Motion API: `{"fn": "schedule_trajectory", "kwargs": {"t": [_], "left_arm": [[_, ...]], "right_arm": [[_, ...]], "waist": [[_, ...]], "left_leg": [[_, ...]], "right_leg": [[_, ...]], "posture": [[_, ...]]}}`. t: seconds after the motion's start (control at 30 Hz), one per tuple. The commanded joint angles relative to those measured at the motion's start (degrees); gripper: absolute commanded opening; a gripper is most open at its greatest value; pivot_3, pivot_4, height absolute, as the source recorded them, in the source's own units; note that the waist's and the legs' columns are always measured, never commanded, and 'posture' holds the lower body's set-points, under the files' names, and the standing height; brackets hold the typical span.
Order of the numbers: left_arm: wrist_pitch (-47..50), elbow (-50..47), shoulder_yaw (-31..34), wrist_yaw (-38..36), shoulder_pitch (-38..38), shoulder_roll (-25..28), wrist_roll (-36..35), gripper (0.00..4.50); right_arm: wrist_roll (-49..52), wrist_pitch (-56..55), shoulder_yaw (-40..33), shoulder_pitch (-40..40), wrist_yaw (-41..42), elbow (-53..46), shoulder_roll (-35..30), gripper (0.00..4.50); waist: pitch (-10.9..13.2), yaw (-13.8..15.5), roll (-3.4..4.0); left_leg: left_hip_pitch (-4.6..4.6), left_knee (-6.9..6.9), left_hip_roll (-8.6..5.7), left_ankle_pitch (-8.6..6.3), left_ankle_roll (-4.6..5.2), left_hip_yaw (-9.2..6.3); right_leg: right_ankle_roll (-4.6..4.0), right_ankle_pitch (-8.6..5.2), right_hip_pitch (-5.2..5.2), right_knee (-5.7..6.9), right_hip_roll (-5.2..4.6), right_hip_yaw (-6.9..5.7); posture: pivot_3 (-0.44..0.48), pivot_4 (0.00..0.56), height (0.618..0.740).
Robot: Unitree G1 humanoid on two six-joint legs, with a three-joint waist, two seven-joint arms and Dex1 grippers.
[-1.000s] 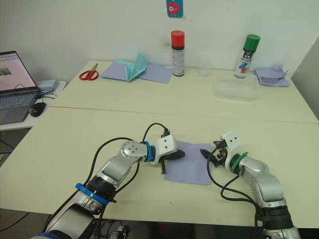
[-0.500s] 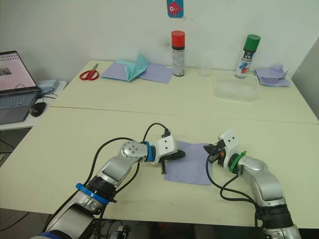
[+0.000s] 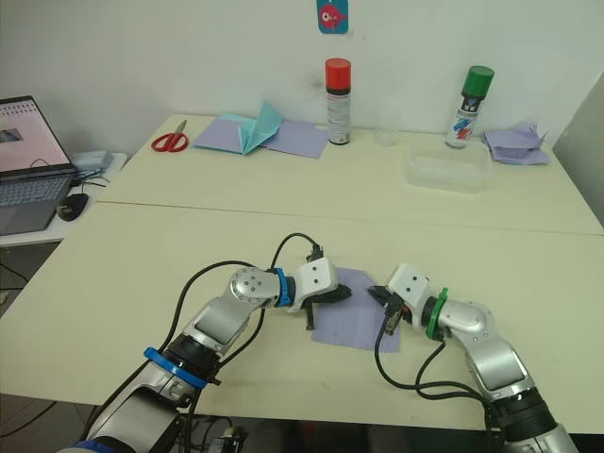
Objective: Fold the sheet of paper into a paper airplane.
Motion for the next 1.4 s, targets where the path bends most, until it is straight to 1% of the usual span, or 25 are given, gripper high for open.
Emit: {"fn": "schedule_trajectory", "kwargs": {"t": [0.03, 0.23, 0.7, 0.77, 0.9, 1.0, 1.1, 1.23, 1.3, 1.4], "left_arm": [[1.43, 2.63, -1.47, -0.36, 1.6, 1.19, 2.56, 0.0], [0.76, 2.2, -0.41, -0.18, 1.58, 1.09, 1.74, 0.0], [0.48, 1.35, 0.77, -0.12, 2.55, 0.71, 1.0, 0.0], [1.93, 0.76, 2.32, 0.36, 2.37, -0.8, -1.08, 0.0], [10.13, -2.08, 8.0, 0.92, 0.31, -6.3, -9.32, 0.0], [13.8, -2.69, 9.79, 0.9, -1.74, -8.26, -11.68, 0.0], [13.52, -0.31, 9.4, 1.29, -3.77, -8.85, -10.96, 0.0], [9.63, 3.89, 6.72, 1.07, -5.7, -9.09, -8.2, 0.0], [6.92, 8.19, 4.93, 1.8, -7.85, -9.76, -5.49, 0.0], [4.06, 13.14, 4.51, 2.76, -9.93, -11.44, -4.07, 0.0]], "right_arm": [[-0.94, 0.63, 0.5, -1.7, -0.13, 0.93, 0.51, 0.03], [-1.87, 2.37, 0.81, -2.64, -0.51, 2.78, 0.98, 0.03], [-1.98, 3.67, 1.82, -2.72, 1.71, 2.97, 0.55, 0.03], [-2.04, 3.61, 1.9, -2.61, 1.89, 2.88, 0.42, 0.03], [-2.03, 3.54, 1.8, -2.55, 1.89, 2.87, 0.3, 0.03], [-2.11, 3.48, 1.76, -2.44, 1.76, 2.79, 0.28, 0.03], [-2.29, 3.27, 1.87, -2.28, 1.82, 2.76, 0.08, 0.03], [-2.44, 2.99, 2.06, -2.03, 1.89, 2.58, -0.17, 0.03], [-2.45, 2.93, 2.09, -1.91, 1.92, 2.27, -0.3, 0.03], [-2.49, 2.71, 1.94, -1.91, 1.77, 2.28, -0.27, 0.03]], "waist": [[0.0, 0.03, 0.0], [0.0, 0.05, 0.0], [-0.02, -0.04, 0.01], [-0.03, -0.05, 0.02], [-0.02, -0.02, 0.0], [-0.01, -0.02, -0.01], [-0.01, -0.04, -0.01], [-0.01, -0.05, 0.0], [0.0, 0.02, -0.01], [0.0, 0.09, -0.02]], "left_leg": [[0.0, 0.0, 0.0, 0.0, 0.0, 0.0], [0.01, 0.0, 0.0, 0.0, 0.0, -0.01], [0.03, 0.0, 0.01, 0.01, 0.0, 0.0], [0.03, 0.0, 0.01, 0.01, 0.0, 0.0], [0.01, 0.01, 0.03, 0.01, 0.0, -0.01], [-0.02, 0.02, 0.0, 0.01, 0.0, -0.01], [-0.02, 0.01, -0.07, 0.01, -0.01, -0.01], [-0.01, -0.01, -0.07, 0.01, -0.01, -0.01], [-0.02, -0.01, -0.07, 0.01, -0.01, -0.01], [-0.04, 0.01, -0.11, 0.01, -0.01, -0.03]], "right_leg": [[0.0, 0.0, 0.0, 0.0, 0.0, 0.0], [-0.01, 0.0, 0.0, 0.01, 0.0, -0.01], [-0.01, 0.0, 0.01, 0.02, 0.02, -0.01], [-0.01, 0.0, 0.01, 0.02, 0.02, -0.01], [0.0, 0.0, 0.01, 0.02, 0.01, -0.02], [0.0, 0.0, -0.01, 0.02, 0.01, -0.02], [0.0, 0.0, -0.01, 0.02, 0.04, -0.02], [0.0, 0.0, -0.01, 0.01, 0.07, -0.01], [0.0, 0.0, -0.01, 0.0, 0.07, 0.0], [0.0, 0.0, -0.01, -0.01, 0.07, 0.01]], "posture": [[0.0, 0.15, 0.74], [0.0, 0.15, 0.74], [0.0, 0.15, 0.74], [0.0, 0.15, 0.74], [0.0, 0.15, 0.74], [0.0, 0.15, 0.74], [0.0, 0.15, 0.74], [0.0, 0.15, 0.74], [0.0, 0.15, 0.74], [0.0, 0.15, 0.74]]}}
